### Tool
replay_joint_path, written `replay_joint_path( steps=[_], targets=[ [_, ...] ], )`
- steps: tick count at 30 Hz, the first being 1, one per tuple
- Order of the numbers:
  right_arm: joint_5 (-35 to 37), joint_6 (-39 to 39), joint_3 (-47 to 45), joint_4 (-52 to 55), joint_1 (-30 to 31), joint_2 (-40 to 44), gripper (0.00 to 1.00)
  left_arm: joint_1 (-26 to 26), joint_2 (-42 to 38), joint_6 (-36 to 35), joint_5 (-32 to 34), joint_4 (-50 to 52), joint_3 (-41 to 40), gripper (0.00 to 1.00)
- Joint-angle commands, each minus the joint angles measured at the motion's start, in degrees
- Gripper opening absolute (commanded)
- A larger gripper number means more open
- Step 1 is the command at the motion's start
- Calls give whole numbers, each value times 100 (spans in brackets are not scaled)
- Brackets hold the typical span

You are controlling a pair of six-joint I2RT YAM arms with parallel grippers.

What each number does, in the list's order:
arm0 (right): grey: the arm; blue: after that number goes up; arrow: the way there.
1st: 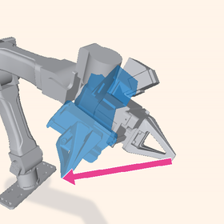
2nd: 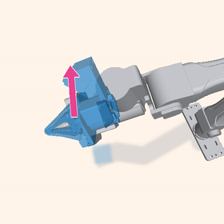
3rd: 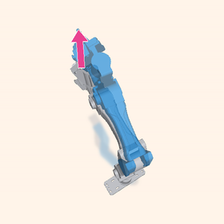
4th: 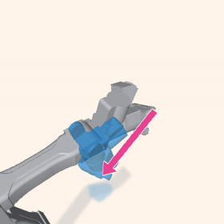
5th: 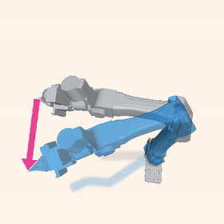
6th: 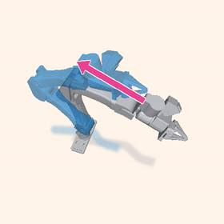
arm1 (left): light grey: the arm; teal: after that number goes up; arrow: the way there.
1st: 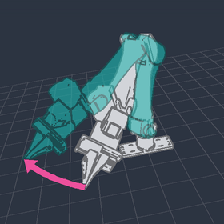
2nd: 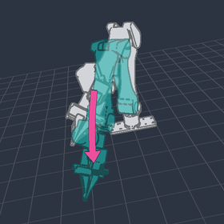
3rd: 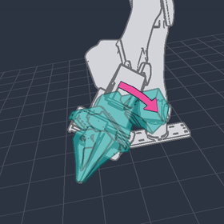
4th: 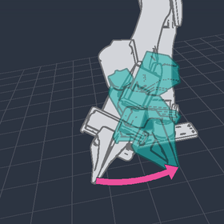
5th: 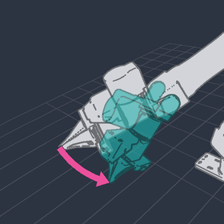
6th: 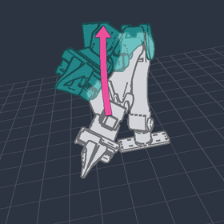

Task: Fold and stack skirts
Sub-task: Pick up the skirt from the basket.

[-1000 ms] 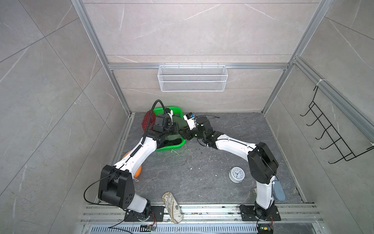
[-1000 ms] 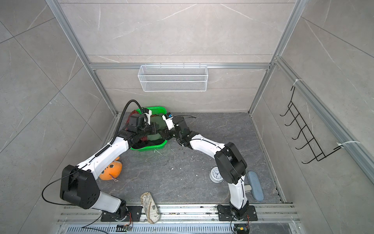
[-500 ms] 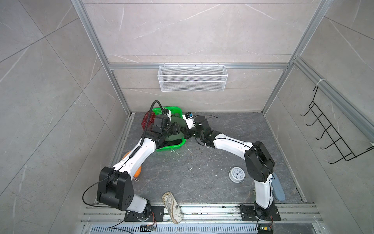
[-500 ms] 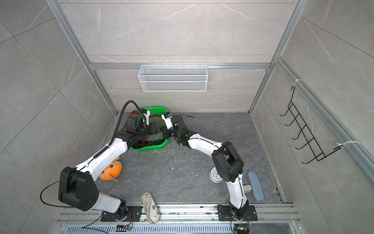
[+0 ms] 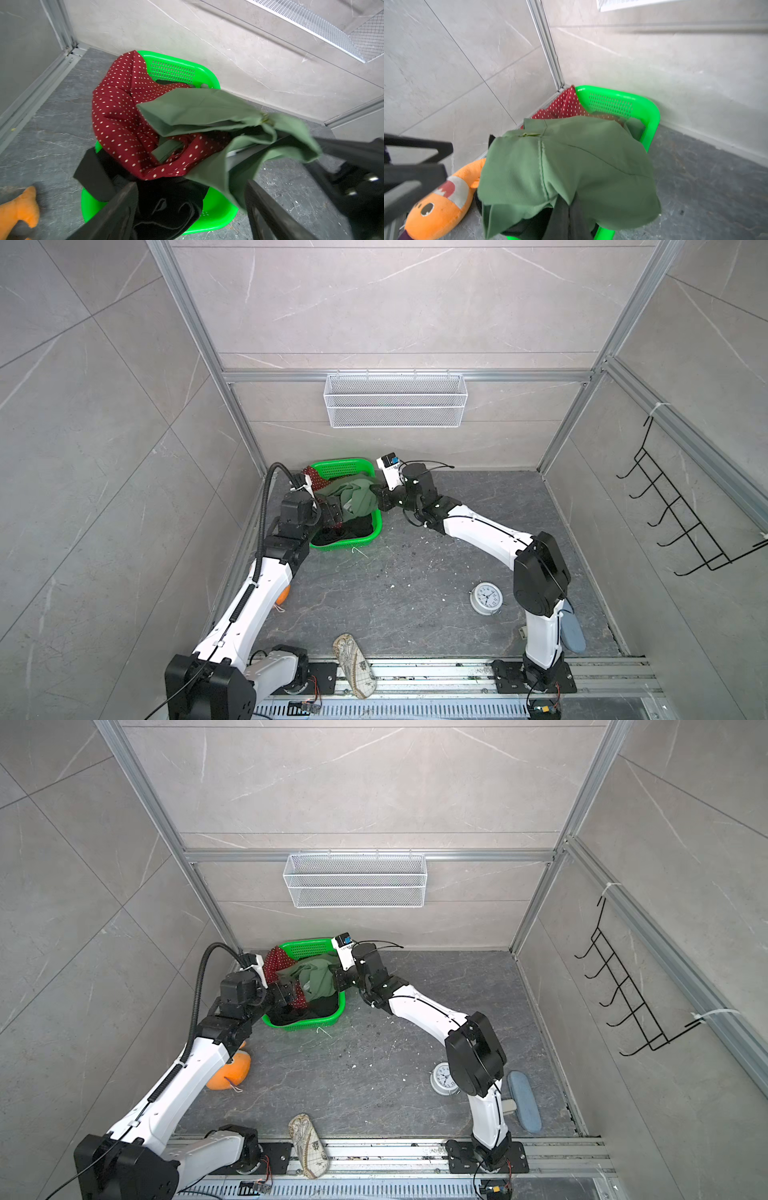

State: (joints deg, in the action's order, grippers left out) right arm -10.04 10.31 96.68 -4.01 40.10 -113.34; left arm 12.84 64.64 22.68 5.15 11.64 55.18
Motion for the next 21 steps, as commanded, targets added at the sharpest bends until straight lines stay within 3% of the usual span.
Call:
replay_joint_path(
  steps=[1,10,16,21],
  targets=[
    [79,-163,468,21,-28,434,0,-53,-187,-128,197,-21,-82,84],
    [201,-402,1163,363,-29,612,0,-63,-119,-128,193,6,-218,84],
    [1239,-521,1555,895,-134,929,0,-56,-123,-363,-194,-34,-212,84],
    [1882,-452,1307,1069,-477,1479,0,23,-38,-440,-545,-215,-218,85]
  ],
)
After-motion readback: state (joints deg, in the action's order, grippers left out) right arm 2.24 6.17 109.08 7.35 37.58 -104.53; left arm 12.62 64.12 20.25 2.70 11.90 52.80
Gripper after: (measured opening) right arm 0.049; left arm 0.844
